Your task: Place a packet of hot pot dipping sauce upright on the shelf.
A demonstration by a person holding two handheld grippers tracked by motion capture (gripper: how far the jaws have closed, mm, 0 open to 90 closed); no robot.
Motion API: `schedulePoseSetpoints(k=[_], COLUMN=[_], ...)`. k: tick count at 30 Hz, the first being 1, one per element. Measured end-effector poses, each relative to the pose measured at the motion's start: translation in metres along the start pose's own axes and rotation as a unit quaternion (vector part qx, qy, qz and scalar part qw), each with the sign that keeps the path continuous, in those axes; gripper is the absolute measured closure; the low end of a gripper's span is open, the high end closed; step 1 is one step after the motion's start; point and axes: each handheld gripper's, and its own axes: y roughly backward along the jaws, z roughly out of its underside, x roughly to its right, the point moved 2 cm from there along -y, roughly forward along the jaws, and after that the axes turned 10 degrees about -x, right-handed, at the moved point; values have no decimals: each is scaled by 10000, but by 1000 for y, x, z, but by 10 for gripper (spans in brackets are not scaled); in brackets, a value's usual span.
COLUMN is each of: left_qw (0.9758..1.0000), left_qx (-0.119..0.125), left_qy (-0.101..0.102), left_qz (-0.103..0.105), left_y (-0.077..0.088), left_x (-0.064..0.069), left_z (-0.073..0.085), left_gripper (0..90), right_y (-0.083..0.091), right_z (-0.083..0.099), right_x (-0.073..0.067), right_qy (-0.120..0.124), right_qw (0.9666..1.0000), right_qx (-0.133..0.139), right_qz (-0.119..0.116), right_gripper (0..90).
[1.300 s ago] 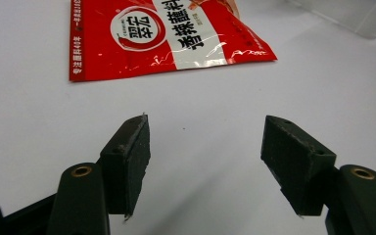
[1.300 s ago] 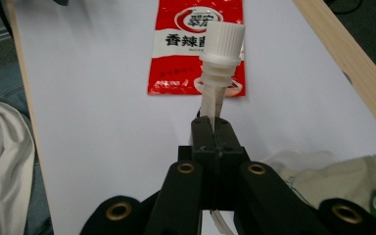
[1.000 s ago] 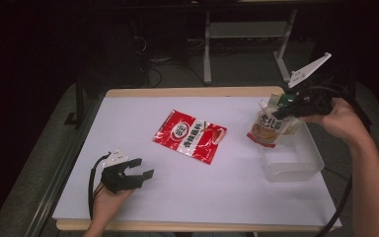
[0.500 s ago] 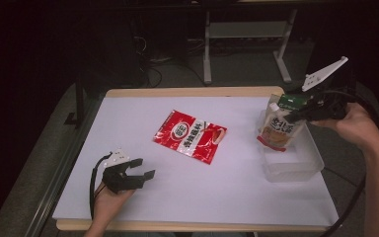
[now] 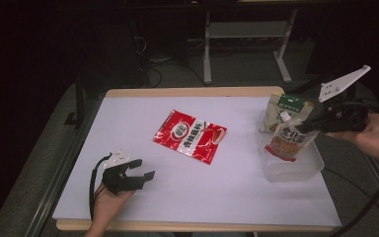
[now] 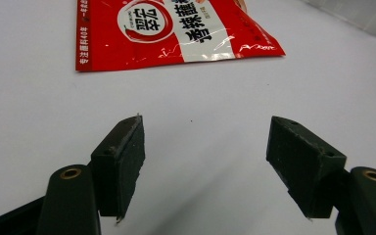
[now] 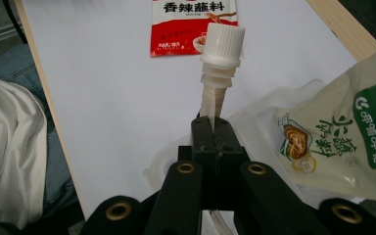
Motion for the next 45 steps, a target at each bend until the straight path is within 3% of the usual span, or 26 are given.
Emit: schedulePoseSetpoints(k=[14,22,28,37,45], left_qw=[10000,10000,9999,10000,9999], left_qx=[-59,-84,-99,-52,-13], left_qy=[-43,-17,-15,19,94], left_qz=[-44,-34,-47,-58,-41], left_y=[-1,-4,-4,-3,-4], left_x=[-1,-2,-3,-4,-3], left_z=[0,-1,-1,-1,-1], left_gripper=[289,282,280,277,275], right_y=[16,8,8,14,-15], right_z=[30,40,46,48,50], right_x=[-16,-13,-8,-12,-5], right_qy=[-71,-54,-154,38,-60], right_qw=[9999,9996,9989,9984,9973], right_qx=[-30,-137,-8,61,-297], right_qz=[-105,-261,-441,-565,-669], right_gripper=[900,900,900,900,900])
